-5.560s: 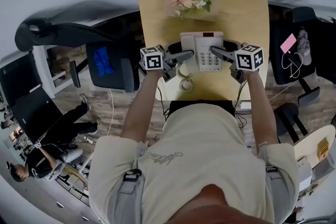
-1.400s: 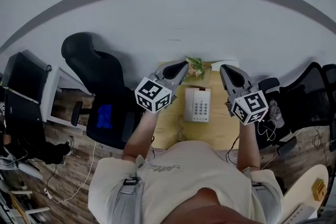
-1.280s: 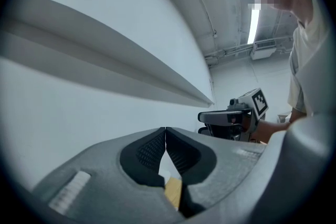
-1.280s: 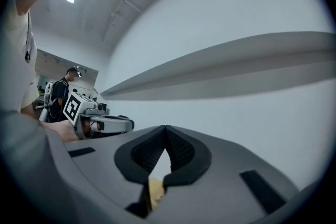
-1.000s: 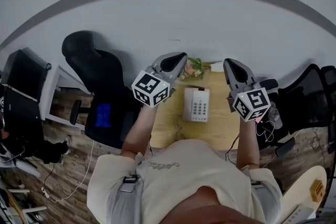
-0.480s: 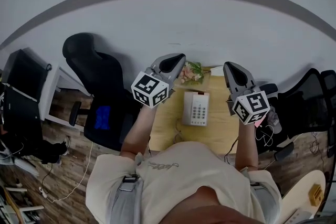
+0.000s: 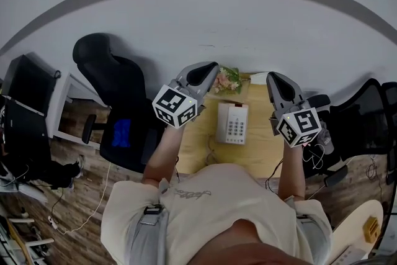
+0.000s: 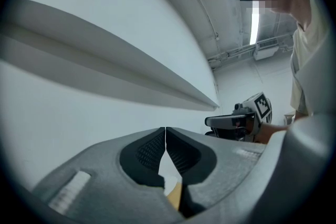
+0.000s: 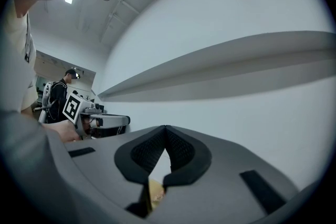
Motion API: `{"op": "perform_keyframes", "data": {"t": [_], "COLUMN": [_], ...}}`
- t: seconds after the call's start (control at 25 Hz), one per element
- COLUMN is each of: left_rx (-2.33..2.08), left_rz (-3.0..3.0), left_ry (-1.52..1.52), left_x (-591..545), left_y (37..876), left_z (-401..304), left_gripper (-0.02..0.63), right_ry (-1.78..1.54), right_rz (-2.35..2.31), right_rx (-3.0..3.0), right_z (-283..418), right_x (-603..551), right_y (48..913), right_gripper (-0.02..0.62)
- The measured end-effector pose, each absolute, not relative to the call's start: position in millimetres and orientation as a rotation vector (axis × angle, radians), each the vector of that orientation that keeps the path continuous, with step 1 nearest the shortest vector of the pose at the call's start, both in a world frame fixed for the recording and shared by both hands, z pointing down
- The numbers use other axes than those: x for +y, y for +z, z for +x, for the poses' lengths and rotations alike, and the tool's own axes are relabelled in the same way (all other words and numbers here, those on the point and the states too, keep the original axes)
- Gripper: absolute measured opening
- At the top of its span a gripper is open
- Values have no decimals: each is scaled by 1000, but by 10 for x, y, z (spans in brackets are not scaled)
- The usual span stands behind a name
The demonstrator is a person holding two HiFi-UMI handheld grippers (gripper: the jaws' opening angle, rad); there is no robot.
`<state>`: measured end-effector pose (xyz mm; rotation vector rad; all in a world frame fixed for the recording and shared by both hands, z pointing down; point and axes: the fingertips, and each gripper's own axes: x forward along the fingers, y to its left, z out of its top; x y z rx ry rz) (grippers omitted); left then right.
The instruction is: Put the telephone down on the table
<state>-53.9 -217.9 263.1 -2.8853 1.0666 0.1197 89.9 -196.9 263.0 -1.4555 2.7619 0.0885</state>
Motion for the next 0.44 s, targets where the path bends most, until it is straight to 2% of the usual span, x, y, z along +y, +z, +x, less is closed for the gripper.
{"op": "perform_keyframes", "data": {"t": [0.44], "left_rx": [1111], "left_rz": [-2892], "left_ry": [134], "left_x": [-2213], "left_y": [2728], "left_z": [-661], "left_gripper": [20], "right_ry": [67], "right_rz": [-1462], "right_rx": [2781], "right_z": [862], "right_x": [-2026], "right_y": [2730], "right_gripper": [2]}}
